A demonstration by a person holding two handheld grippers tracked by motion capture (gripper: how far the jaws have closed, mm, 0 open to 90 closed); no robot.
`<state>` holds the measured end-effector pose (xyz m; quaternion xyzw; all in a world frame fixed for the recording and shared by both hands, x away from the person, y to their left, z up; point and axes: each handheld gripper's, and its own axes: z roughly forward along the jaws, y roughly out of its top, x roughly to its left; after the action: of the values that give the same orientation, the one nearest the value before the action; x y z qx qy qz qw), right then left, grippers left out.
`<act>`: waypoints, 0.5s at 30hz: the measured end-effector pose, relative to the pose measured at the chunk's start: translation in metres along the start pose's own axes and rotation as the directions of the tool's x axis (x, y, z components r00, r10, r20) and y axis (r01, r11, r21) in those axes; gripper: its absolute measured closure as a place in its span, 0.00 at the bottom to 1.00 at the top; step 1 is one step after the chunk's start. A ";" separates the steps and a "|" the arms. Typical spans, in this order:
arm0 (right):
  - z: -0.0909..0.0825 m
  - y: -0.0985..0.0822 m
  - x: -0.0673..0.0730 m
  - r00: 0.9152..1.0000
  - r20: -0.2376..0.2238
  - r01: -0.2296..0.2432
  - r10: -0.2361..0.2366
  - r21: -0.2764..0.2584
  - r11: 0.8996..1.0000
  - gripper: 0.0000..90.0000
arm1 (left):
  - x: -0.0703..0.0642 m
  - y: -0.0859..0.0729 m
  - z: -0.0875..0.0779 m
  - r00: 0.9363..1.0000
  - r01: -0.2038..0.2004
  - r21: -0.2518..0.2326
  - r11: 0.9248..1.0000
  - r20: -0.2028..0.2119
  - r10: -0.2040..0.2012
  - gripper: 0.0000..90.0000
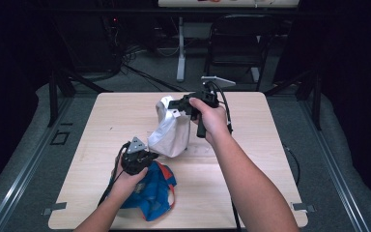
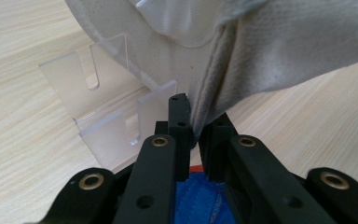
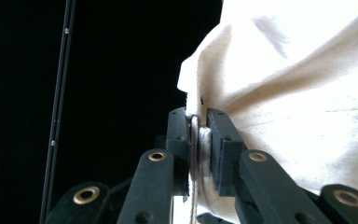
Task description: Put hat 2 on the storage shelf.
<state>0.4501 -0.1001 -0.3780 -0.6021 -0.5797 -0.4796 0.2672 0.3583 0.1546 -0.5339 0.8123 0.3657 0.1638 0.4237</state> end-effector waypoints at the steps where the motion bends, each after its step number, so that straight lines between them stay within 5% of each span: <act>1: -0.004 -0.001 -0.003 1.000 0.003 0.001 -0.001 -0.006 1.000 0.85 | -0.003 0.000 0.000 0.999 -0.034 0.000 0.999 -0.011 0.034 0.94; 8: -0.035 -0.004 -0.006 0.999 -0.009 0.045 -0.046 -0.074 0.996 0.73 | -0.006 0.001 -0.009 0.999 -0.011 -0.019 1.000 -0.042 0.011 0.79; 11: -0.055 -0.010 -0.014 0.997 0.013 0.083 -0.082 -0.136 0.987 0.67 | -0.006 -0.002 -0.023 0.999 -0.001 -0.033 0.999 -0.038 -0.001 0.71; 15: -0.069 -0.026 -0.026 0.990 0.046 0.140 -0.135 -0.151 0.979 0.63 | -0.005 -0.008 -0.038 0.999 0.003 -0.042 0.999 -0.042 -0.005 0.63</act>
<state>0.4104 -0.1676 -0.3795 -0.5878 -0.5860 -0.5293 0.1757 0.3297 0.1755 -0.5179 0.7989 0.3727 0.1875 0.4333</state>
